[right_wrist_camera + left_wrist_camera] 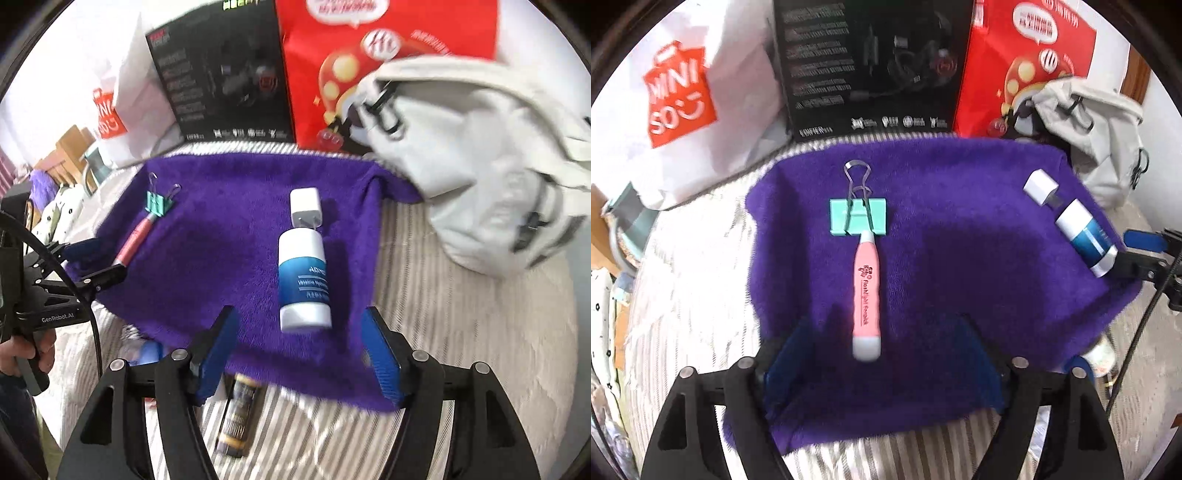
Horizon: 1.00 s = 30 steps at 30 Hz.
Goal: Organize rigid objects
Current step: 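Lay the highlighter on the towel while right tool sets the Vaseline stick there, then grasp the white USB light with the right tool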
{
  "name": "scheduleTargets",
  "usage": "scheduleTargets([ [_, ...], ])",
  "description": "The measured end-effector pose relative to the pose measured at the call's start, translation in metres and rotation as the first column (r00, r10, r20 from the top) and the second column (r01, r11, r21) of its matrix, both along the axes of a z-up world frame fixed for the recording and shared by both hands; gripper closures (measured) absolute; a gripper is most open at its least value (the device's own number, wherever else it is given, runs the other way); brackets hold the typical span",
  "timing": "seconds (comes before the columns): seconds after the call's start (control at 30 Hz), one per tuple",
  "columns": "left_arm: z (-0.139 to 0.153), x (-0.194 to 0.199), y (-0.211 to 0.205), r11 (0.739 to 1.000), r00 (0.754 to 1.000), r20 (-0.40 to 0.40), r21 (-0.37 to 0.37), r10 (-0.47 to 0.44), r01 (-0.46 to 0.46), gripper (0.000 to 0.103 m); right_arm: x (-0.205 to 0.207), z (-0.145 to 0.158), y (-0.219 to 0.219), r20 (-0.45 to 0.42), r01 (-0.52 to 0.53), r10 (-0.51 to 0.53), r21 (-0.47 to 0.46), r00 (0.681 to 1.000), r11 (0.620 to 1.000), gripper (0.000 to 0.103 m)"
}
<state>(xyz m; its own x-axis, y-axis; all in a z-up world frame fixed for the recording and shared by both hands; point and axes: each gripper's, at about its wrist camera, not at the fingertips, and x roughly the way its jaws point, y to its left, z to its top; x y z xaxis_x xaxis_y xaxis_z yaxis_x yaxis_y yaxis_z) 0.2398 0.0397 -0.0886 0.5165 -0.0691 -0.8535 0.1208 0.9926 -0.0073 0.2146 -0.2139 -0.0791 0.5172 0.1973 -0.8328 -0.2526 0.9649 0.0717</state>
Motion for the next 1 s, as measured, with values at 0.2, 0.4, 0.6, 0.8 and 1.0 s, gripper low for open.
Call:
scheduleTargets([
  [0.2, 0.032, -0.036, 0.004, 0.999, 0.998, 0.056, -0.042, 0.03, -0.027, 0.008, -0.045, 0.022, -0.026, 0.052, 0.077, -0.076, -0.021, 0.996, 0.997, 0.007],
  [0.4, 0.042, -0.076, 0.001, 0.997, 0.998, 0.056, -0.077, 0.033, -0.028, 0.008, -0.083, 0.008, -0.071, 0.026, 0.172, -0.17, -0.076, 0.985, 0.982, 0.007],
  [0.6, 0.025, -0.099, -0.015, 0.992, 1.0, 0.009, -0.125, 0.018, -0.016, 0.008, -0.116, -0.016, -0.128, 0.028, 0.271, -0.27, -0.179, 0.962, 0.946, 0.007],
  [0.8, 0.008, -0.107, -0.03, 0.987, 0.999, -0.034, -0.161, 0.004, -0.01, 0.008, -0.136, -0.03, -0.176, 0.03, 0.331, -0.332, -0.206, 0.943, 0.921, 0.009],
  [1.0, 0.001, -0.11, -0.042, 0.988, 0.998, -0.06, -0.157, -0.008, -0.001, 0.008, -0.14, -0.034, -0.212, 0.04, 0.384, -0.383, -0.157, 0.923, 0.91, 0.012],
])
